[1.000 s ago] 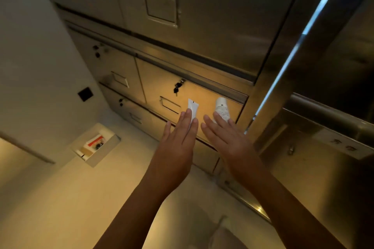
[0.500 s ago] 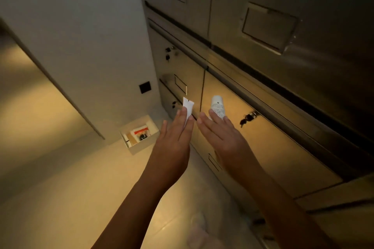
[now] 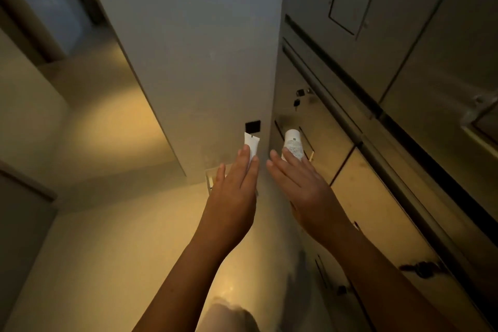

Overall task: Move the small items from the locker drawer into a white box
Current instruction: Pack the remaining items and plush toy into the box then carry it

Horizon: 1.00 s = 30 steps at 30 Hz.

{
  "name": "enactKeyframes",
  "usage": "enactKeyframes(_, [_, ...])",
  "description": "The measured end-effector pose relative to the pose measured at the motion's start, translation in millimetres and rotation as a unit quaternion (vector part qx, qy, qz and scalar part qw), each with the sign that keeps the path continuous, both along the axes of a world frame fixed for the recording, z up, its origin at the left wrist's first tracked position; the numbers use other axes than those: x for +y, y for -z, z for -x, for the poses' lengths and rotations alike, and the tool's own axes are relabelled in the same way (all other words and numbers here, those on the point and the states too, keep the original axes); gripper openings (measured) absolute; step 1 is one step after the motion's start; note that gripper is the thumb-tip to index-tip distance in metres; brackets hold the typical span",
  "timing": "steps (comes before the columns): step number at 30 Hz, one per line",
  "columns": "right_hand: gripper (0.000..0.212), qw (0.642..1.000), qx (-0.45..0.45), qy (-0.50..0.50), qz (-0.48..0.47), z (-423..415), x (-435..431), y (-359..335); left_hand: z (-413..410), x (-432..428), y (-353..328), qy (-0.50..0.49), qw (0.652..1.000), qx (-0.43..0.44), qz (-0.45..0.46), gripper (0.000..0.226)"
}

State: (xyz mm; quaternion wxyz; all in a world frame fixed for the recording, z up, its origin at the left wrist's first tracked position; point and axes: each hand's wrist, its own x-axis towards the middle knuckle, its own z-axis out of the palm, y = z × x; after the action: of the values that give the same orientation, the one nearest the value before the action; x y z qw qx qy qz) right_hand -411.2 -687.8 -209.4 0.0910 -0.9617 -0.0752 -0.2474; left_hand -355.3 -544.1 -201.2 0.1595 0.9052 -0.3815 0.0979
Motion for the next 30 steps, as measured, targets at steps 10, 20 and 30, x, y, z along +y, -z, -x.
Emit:
enactKeyframes(10, [0.065,0.999,0.020,-0.037,-0.001,-116,-12,20,-108,-8,27,-0.036,0.999,0.030,-0.013,0.068])
enactKeyframes(20, [0.058,0.999,0.039,-0.030,-0.015,-274,-27,22,-272,-26,32,-0.026,0.998,0.050,0.012,0.060])
enactKeyframes(30, [0.064,0.995,0.091,-0.044,-0.026,-384,-66,62,-367,-64,59,-0.072,0.995,0.066,0.002,0.057])
